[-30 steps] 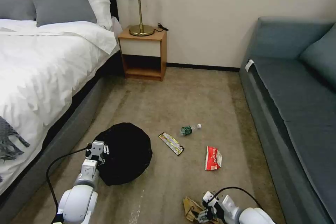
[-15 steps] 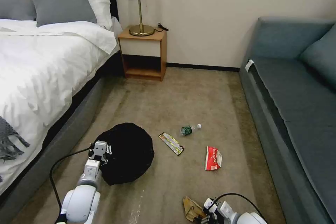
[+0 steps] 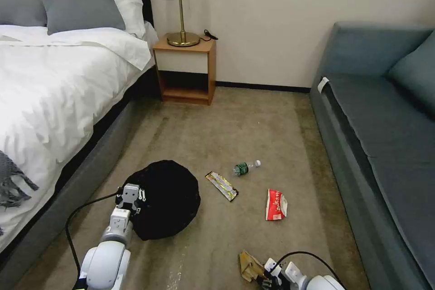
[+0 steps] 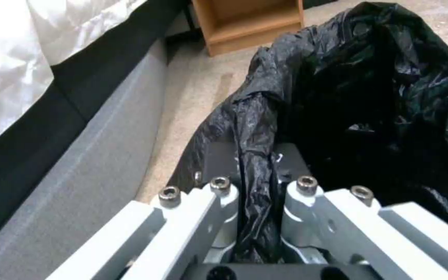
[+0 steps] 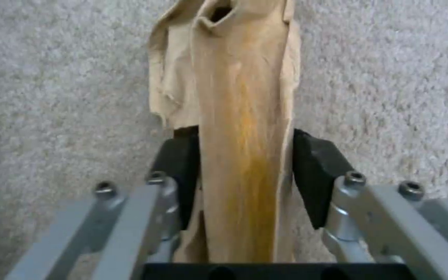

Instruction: Pick up the trash bin, then pick up the garbage on the floor and place it into the trash bin.

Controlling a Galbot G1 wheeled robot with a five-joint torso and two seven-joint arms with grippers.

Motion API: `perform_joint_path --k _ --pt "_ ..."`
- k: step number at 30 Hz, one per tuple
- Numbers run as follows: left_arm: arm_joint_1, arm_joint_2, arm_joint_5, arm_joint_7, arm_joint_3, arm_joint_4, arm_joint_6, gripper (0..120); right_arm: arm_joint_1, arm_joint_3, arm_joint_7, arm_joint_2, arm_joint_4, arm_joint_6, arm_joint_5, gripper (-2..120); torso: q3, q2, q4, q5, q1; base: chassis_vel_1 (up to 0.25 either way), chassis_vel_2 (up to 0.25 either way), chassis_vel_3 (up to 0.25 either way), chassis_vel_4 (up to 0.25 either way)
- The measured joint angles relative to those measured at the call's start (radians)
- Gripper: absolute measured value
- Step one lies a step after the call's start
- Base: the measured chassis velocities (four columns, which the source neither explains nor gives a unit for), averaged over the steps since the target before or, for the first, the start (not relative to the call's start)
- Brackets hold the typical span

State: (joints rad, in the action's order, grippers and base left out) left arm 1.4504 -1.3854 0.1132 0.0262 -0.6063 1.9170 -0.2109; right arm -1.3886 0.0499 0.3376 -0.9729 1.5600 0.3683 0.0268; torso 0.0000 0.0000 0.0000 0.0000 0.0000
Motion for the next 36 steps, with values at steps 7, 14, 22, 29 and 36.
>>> perform_joint_path --k 7,14,22,29,36 --pt "0.005 0.001 0.000 0.004 -0.002 0.004 0.004 5 -0.002 0.005 0.001 -0.001 0.001 -0.003 0.000 20 0.000 0.000 0.0000 0.0000 0.000 0.000 0.000 0.000 0.000" --pt "0.006 0.000 0.014 0.012 -0.002 0.007 0.011 5 -0.003 0.022 -0.002 -0.020 -0.006 -0.016 0.019 0 0.000 0.000 0.0000 0.0000 0.000 0.000 0.000 0.000 0.000" --pt "0.004 -0.004 0.017 0.013 0.002 0.007 0.013 5 0.025 0.053 -0.007 -0.044 0.014 -0.023 0.060 0 0.000 0.000 0.0000 -0.0001 0.000 0.000 0.000 0.000 0.000" --pt "0.010 -0.018 0.034 0.014 0.014 0.007 0.020 5 0.091 0.091 -0.015 -0.095 0.039 -0.017 0.098 0 0.000 0.000 -0.0001 -0.0002 0.000 0.000 0.000 0.000 0.000" --pt "0.005 -0.034 0.050 0.014 0.029 0.007 0.027 5 0.213 0.115 -0.050 -0.238 0.045 -0.007 0.146 0 0.000 0.000 0.0002 -0.0002 0.000 0.000 0.000 0.000 0.000"
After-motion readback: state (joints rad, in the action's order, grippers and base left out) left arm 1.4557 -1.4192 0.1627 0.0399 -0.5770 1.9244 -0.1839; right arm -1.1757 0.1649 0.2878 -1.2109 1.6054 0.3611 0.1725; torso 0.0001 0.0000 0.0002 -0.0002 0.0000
